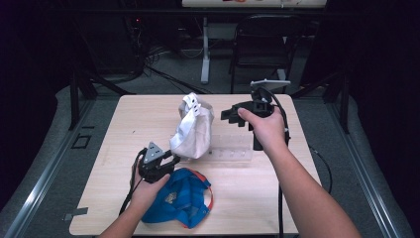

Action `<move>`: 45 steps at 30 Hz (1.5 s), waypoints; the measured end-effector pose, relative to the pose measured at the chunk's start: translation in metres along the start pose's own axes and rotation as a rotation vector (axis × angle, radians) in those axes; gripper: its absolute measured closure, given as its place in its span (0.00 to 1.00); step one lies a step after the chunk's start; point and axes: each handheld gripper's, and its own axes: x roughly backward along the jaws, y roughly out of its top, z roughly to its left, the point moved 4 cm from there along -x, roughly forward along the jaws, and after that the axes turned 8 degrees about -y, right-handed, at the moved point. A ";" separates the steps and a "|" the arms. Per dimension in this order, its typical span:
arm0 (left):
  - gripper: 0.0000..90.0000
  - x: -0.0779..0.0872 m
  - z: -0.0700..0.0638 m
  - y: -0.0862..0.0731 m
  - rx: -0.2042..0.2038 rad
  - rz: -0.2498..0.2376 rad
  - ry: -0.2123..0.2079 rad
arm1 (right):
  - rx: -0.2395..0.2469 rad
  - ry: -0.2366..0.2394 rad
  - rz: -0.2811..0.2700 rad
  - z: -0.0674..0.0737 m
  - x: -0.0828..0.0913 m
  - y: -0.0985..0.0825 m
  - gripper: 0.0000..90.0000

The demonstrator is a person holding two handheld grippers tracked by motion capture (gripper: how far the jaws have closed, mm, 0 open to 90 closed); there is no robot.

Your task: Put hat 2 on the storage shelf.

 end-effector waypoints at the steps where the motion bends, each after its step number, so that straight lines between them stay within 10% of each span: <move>1: 0.65 0.003 0.000 -0.001 -0.003 -0.001 0.003 | 0.021 -0.017 -0.012 -0.007 0.002 -0.008 0.65; 23: 0.54 0.058 0.016 -0.039 0.006 0.017 0.036 | 0.270 -0.182 -0.130 -0.065 -0.001 -0.107 0.63; 45: 0.54 0.062 0.031 -0.056 0.051 0.038 0.050 | 0.214 -0.156 -0.122 -0.100 -0.046 -0.158 0.64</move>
